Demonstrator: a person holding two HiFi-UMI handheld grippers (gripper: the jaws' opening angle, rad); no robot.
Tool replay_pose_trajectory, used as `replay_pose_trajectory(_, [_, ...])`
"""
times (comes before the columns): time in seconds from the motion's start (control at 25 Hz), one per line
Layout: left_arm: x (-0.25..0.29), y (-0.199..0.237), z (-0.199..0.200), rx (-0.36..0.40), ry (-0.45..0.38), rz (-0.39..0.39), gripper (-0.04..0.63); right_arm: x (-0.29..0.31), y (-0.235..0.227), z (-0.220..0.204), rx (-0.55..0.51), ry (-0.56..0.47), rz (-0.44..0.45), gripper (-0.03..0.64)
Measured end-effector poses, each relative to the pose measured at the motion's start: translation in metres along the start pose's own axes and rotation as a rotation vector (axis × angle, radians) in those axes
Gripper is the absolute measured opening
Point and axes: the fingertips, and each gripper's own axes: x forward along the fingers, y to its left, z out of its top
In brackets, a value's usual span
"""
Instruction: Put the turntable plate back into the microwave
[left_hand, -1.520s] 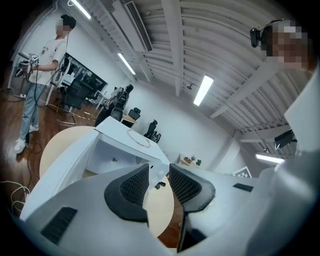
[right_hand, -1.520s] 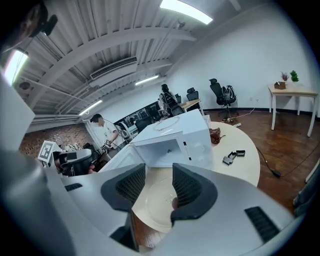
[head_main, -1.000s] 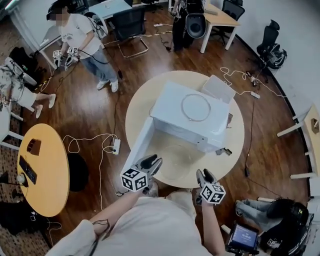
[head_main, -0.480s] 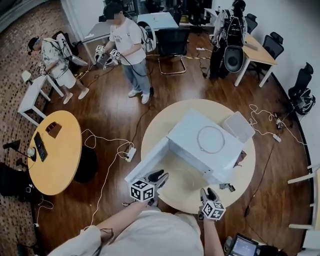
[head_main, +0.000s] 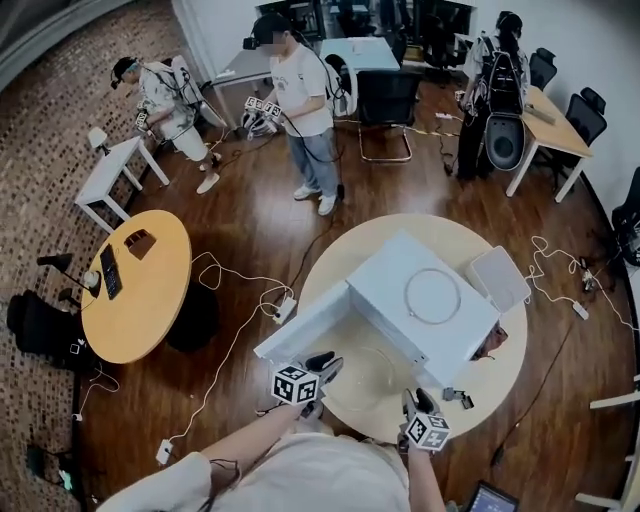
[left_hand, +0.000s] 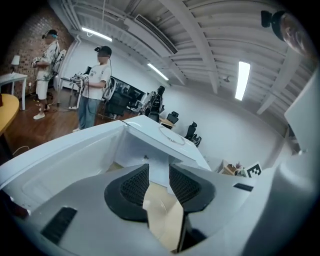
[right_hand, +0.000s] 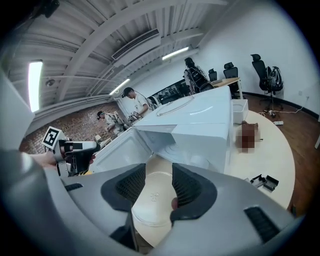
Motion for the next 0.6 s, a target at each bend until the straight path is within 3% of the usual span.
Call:
replay_pose_trajectory(0.32, [0.011,0.024,-0.036,-0.040,0.036,0.115,0.110,0.013,-0.011,-0.029,0.008,0.079,0.072,0.172])
replay_pose_trajectory(0.6, [0.027,0.049,-0.064,-0.024,0.080,0.128,0.110,0.034,-0.021,-0.051,0.022,0.110,0.070,0.172])
